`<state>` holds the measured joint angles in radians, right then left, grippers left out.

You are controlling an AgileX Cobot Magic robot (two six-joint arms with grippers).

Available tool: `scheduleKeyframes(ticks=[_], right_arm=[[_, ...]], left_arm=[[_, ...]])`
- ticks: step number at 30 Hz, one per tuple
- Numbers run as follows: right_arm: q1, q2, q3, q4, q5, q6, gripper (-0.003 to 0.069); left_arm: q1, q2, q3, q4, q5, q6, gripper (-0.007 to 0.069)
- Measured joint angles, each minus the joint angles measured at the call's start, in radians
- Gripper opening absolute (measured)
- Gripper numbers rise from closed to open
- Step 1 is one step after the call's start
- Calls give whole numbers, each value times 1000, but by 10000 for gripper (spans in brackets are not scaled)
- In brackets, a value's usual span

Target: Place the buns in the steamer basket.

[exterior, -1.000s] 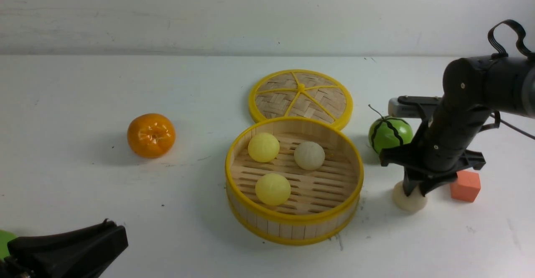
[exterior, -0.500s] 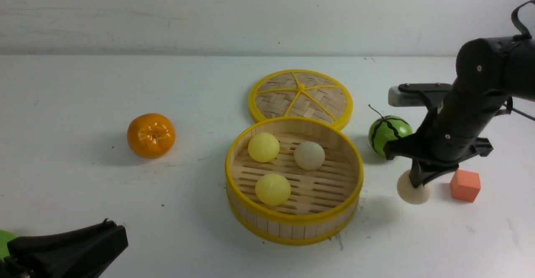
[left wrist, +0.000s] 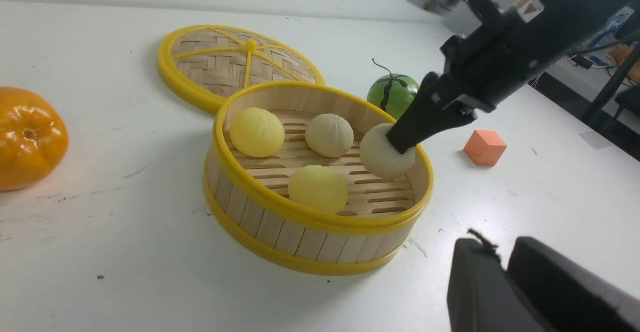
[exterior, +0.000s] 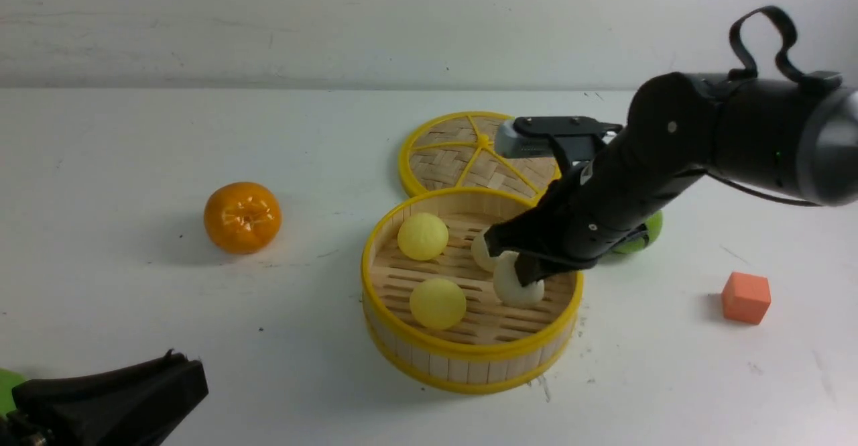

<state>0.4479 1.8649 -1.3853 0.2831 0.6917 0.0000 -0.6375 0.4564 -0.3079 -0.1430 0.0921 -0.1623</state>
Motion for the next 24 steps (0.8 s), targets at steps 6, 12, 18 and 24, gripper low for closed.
scheduleKeyframes(ticks=[6, 12, 18, 24], right_arm=[[0, 34, 0, 0, -14, 0, 163], [0, -9, 0, -1, 21, 0, 406], [2, -204, 12, -41, 232, 39, 406], [40, -550, 154, -123, 355, 167, 135]], left_arm=[[0, 0, 0, 0, 0, 0, 93], [0, 0, 0, 0, 0, 0, 103], [0, 0, 0, 0, 0, 0, 111], [0, 0, 0, 0, 0, 0, 117]])
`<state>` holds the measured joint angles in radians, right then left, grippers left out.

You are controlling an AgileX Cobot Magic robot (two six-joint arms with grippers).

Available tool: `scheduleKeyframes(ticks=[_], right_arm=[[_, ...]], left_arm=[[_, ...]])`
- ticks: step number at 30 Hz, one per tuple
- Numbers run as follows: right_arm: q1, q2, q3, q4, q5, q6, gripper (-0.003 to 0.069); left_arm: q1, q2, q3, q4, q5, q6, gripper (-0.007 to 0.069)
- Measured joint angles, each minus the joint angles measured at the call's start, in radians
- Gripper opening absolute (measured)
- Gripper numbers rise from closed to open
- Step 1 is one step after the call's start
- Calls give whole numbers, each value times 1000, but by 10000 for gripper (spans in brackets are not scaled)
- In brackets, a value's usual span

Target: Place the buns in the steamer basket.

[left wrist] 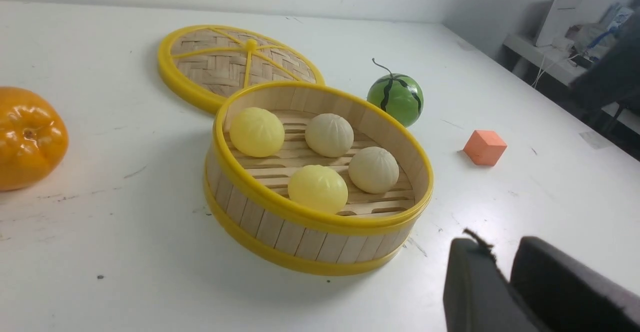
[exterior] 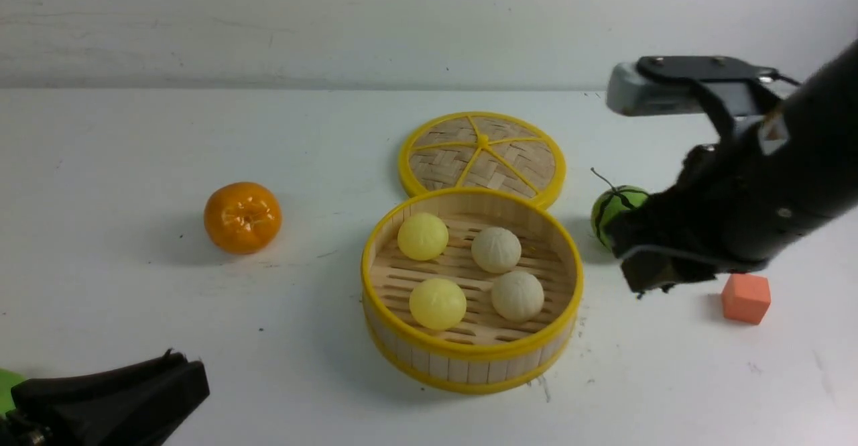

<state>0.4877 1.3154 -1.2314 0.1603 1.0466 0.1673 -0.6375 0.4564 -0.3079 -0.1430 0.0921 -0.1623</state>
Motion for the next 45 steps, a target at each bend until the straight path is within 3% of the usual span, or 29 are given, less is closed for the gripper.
scheduleKeyframes(ticks=[2, 5, 18, 23, 27, 28, 33, 38, 45], right_arm=[[6, -117, 65, -13, -1, 41, 42], [9, -254, 153, -18, -11, 80, -18], [10, -520, 284, -24, 52, 88, -14], [3, -582, 311, -82, 44, 64, -13], [-109, -718, 499, -70, -197, -71, -13], [-178, -782, 591, -50, -302, -114, -13], [-366, -1084, 1007, -5, -647, -167, -10], [-432, -1307, 1242, -11, -723, -167, -10], [-438, -1326, 1251, -17, -657, -167, -10]], left_arm=[[0, 0, 0, 0, 0, 0, 120], [0, 0, 0, 0, 0, 0, 124], [0, 0, 0, 0, 0, 0, 134], [0, 0, 0, 0, 0, 0, 137], [0, 0, 0, 0, 0, 0, 141], [0, 0, 0, 0, 0, 0, 143], [0, 0, 0, 0, 0, 0, 146], [0, 0, 0, 0, 0, 0, 151], [0, 5, 0, 0, 1, 0, 155]])
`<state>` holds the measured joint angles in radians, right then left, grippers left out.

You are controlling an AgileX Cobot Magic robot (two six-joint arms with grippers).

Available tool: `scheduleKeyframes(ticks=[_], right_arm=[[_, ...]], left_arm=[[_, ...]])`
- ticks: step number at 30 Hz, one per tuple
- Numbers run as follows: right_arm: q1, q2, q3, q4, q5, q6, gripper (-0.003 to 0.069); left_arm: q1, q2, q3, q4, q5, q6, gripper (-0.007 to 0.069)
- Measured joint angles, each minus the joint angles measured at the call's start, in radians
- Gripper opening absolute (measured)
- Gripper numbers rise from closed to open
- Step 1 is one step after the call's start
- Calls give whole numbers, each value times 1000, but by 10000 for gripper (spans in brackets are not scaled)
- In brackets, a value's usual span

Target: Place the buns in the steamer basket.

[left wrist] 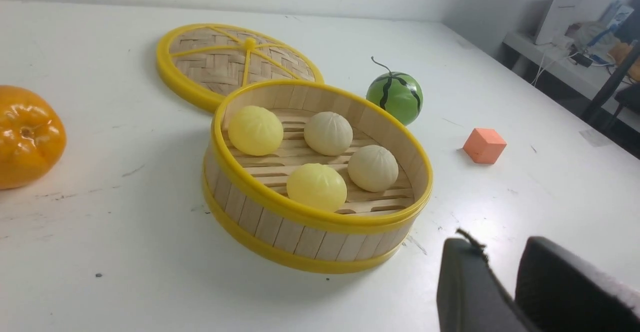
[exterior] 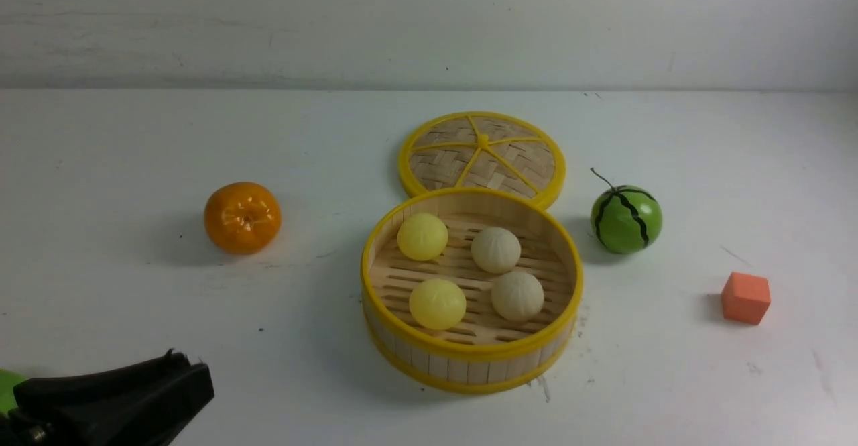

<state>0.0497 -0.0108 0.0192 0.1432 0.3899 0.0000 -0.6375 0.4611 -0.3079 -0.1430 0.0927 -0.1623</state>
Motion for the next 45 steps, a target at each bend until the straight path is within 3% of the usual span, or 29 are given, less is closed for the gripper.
scheduleKeyframes(ticks=[30, 33, 39, 45], right_arm=[[0, 0, 0, 2, 2, 0, 8], [0, 0, 0, 2, 2, 0, 11], [0, 0, 0, 2, 2, 0, 19], [0, 0, 0, 2, 3, 0, 22]], left_arm=[[16, -14, 2, 34, -3, 7, 183], [71, -75, 23, 65, -15, 7, 174], [310, -305, 168, 54, 13, -6, -13], [493, -466, 326, 48, 149, -13, -13]])
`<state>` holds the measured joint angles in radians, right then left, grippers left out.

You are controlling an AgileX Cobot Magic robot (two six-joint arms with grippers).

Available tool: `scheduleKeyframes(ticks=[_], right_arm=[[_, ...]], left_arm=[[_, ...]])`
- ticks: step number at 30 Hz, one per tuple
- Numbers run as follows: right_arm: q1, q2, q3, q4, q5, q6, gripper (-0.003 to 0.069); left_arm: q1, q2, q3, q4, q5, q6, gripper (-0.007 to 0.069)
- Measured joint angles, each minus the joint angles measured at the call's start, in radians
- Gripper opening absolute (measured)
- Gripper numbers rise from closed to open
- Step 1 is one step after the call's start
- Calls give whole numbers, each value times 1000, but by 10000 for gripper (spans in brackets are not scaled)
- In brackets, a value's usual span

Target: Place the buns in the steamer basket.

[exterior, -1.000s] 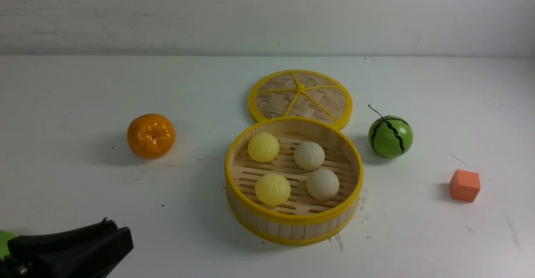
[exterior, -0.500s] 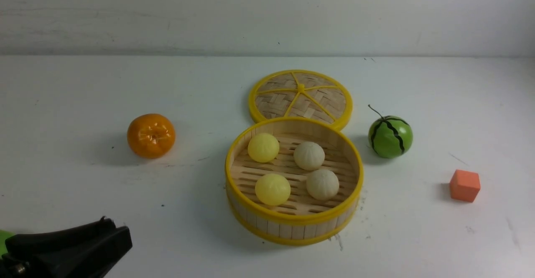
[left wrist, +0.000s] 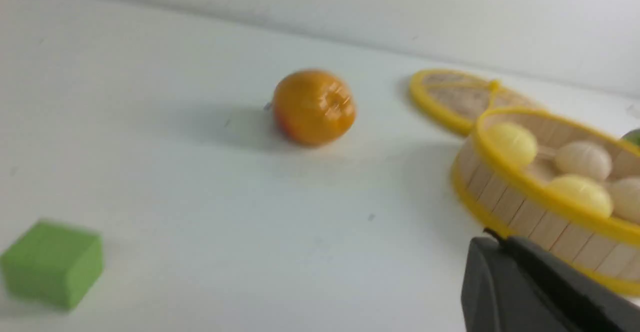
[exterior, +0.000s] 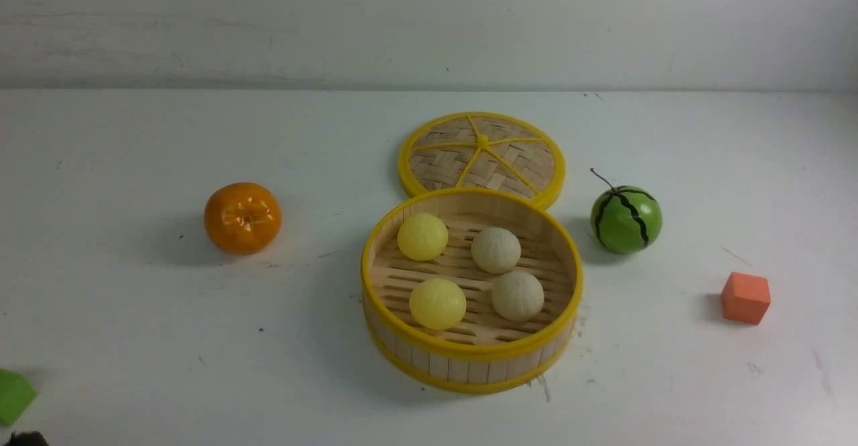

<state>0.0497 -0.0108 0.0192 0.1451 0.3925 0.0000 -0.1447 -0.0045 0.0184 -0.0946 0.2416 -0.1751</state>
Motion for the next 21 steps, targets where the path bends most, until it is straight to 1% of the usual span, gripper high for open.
scheduleKeyframes(ticks=[2, 3, 5, 21], right_arm=[[0, 0, 0, 0, 0, 0, 22], [0, 0, 0, 0, 1, 0, 22], [0, 0, 0, 0, 1, 0, 25], [-1, 0, 0, 0, 1, 0, 47]], left_arm=[[11, -4, 6, -3, 44, -3, -13], [19, -6, 10, -7, 104, -3, -13], [20, -6, 12, -14, 131, -5, -13], [20, -6, 12, -18, 134, -6, -13]])
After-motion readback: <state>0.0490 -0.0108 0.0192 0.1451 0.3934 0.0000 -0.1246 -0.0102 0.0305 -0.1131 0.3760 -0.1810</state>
